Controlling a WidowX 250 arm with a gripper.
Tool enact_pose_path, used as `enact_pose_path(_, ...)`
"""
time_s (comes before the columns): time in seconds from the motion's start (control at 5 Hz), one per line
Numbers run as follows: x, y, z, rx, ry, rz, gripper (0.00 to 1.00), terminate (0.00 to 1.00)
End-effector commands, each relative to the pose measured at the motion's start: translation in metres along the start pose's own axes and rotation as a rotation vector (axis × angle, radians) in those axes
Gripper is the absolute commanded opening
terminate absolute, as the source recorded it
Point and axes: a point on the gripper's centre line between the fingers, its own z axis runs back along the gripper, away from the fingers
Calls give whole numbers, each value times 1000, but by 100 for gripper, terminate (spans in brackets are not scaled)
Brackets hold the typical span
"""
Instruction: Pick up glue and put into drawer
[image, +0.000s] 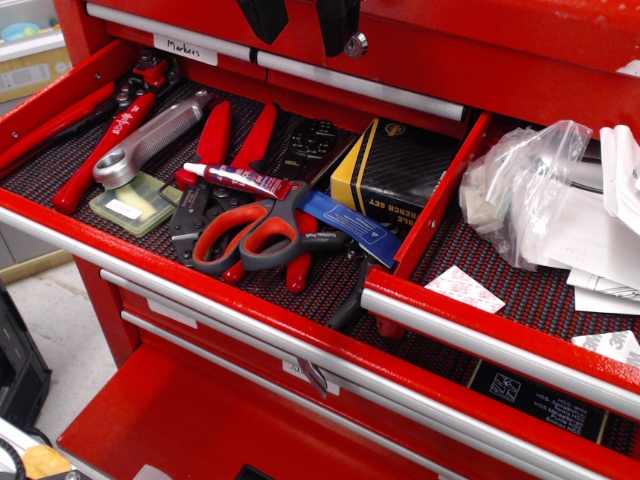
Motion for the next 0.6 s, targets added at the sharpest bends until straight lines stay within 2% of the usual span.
enact_pose_path(0.0,0,0,0,0,0,0,100,0)
enact_pose_path(0.2,-1,3,-7,102,-28,229,100,0)
enact_pose_path(0.4,-7,5,-21,211,-116,453,100,0)
